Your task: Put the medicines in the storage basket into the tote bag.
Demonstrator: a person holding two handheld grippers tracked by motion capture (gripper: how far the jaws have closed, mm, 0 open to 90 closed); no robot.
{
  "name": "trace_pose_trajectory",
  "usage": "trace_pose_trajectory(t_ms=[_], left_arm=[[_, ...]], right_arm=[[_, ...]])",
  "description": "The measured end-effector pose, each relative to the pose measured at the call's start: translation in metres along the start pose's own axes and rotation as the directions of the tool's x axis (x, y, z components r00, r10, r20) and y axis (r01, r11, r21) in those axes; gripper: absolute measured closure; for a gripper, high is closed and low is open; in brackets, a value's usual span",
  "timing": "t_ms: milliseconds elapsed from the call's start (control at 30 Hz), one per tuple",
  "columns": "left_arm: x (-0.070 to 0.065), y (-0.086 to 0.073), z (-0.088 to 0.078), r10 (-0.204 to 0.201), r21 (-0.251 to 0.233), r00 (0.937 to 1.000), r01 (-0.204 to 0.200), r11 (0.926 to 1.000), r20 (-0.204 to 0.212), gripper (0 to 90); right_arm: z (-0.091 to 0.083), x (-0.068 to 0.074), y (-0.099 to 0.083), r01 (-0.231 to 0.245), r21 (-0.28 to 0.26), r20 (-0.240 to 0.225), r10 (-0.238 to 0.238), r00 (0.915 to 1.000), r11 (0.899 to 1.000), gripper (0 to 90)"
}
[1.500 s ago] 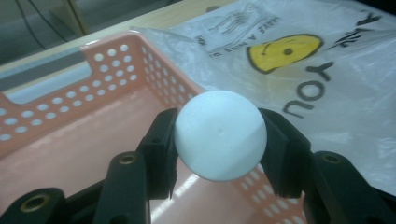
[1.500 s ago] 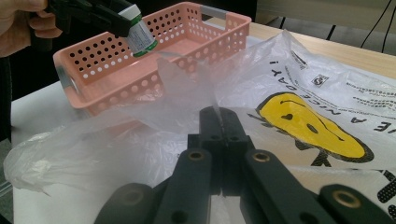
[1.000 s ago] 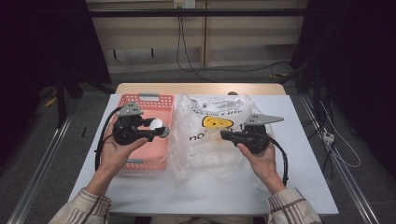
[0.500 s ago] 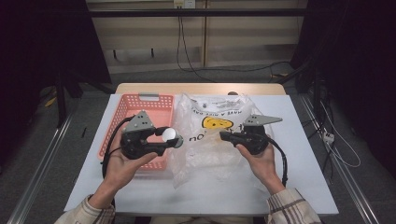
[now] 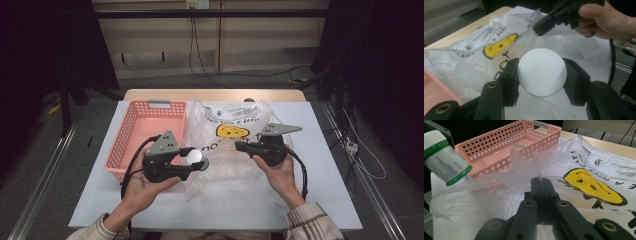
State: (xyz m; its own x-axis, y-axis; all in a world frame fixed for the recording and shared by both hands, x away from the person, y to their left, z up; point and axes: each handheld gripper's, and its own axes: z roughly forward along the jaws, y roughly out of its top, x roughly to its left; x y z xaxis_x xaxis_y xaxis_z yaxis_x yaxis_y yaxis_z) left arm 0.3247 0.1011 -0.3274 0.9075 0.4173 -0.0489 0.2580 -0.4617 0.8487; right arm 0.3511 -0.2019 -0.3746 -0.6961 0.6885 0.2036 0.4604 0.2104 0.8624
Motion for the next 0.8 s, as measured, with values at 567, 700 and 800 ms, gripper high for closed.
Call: trace_pose_trajectory(t_ms=[567,700,800], left_arm=[[-0.012,0.003,0.051,0.024,0.055,0.9966,-0.029,0.9981,0.079,51.0],[-0.011,0.0,0.062,0.007,0.068,0.9967,-0.013,0.9976,0.081,51.0],[-0.013,-0.004,0.077,0.011,0.089,0.9973,-0.017,0.9959,0.073,51.0]], right_arm=[[0.001,0.002,0.0,0.004,0.008,0.001,-0.004,1.0,1.0,90.0],[0.001,0.002,0.0,0.013,0.014,-0.001,-0.013,0.9999,1.0,90.0],[0.002,0.002,-0.001,0.014,0.017,-0.001,-0.014,0.9999,1.0,90.0]])
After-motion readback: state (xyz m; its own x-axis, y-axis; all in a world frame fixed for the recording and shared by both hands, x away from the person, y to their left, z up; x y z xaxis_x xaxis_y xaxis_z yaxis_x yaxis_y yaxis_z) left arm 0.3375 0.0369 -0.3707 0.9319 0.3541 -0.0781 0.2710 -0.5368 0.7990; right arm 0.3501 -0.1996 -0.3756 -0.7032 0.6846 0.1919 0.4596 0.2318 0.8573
